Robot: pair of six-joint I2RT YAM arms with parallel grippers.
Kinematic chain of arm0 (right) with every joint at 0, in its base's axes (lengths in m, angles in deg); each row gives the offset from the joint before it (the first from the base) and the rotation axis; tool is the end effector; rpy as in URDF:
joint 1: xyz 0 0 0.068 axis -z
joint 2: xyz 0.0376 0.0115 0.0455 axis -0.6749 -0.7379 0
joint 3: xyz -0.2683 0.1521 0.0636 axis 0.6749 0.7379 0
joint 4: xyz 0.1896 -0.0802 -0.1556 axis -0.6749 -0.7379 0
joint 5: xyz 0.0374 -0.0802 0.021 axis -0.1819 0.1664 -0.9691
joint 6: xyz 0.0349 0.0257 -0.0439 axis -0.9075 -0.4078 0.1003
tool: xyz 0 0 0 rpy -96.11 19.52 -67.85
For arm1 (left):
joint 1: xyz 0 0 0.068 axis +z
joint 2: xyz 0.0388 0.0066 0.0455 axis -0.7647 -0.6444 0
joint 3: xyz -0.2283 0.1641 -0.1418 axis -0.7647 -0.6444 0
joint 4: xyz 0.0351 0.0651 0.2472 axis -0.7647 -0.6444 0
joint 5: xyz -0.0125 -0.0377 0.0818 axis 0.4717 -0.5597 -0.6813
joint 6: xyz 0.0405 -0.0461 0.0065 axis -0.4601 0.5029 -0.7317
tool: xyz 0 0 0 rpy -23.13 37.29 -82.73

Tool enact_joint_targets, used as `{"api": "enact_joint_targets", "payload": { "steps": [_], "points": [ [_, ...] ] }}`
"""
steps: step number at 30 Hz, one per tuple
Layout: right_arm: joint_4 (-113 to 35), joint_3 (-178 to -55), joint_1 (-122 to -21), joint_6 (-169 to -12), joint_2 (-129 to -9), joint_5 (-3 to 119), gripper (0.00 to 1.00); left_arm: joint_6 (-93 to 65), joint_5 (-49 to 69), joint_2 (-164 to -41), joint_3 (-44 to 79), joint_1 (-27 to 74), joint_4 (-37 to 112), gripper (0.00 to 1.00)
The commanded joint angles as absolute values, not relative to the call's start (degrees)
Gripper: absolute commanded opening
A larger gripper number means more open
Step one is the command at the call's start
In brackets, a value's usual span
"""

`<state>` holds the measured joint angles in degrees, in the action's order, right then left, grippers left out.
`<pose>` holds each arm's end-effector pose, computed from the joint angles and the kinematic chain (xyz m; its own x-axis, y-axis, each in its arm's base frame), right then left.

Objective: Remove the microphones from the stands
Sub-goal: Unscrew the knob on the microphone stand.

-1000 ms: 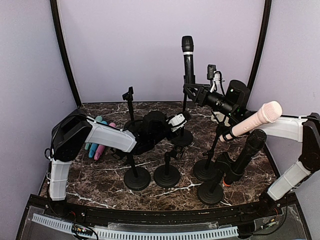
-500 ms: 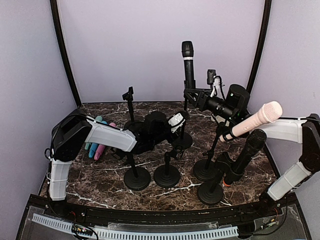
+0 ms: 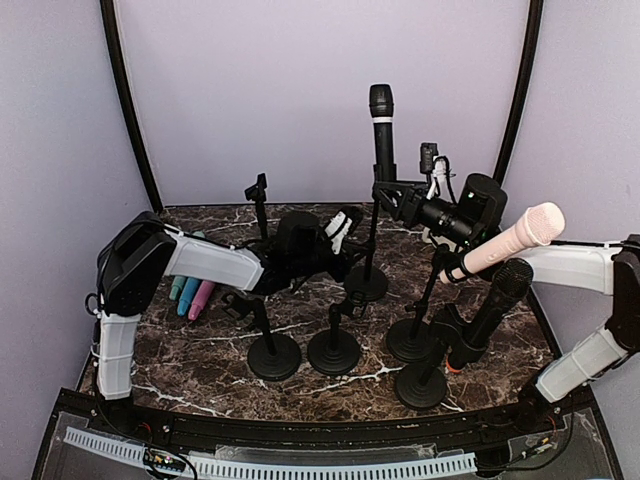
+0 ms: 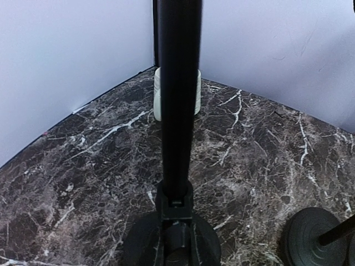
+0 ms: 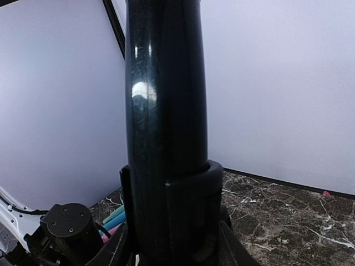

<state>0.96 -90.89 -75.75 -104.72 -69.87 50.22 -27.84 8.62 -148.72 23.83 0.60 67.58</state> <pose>0.2697 0.1921 0.3580 -0.1687 0.3067 -0.9367 -0.7428 0.5851 0.3254 0.3323 -0.3948 0.2357 -0.0833 0.1569 -0.9841 0.8347 0.5505 0.0171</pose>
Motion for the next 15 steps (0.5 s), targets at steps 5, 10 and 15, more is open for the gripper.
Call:
{"api": "enact_joint_targets", "payload": {
  "steps": [5, 10, 15],
  "points": [
    [6.59, -89.26, -76.29, -102.47, -66.37, 51.06, 0.12, -12.15, 23.85, -145.45, 20.39, 2.97, 64.57, 0.00],
    [6.22, -88.60, -76.33, -102.16, -65.64, 51.82, 0.26, -13.70, 24.34, -145.61, 19.36, 3.26, 63.48, 0.00],
    [4.30, -88.92, -76.29, -101.22, -63.96, 52.23, 0.58, -17.65, 24.40, -145.58, 18.59, 3.15, 62.24, 0.00]
  ]
}}
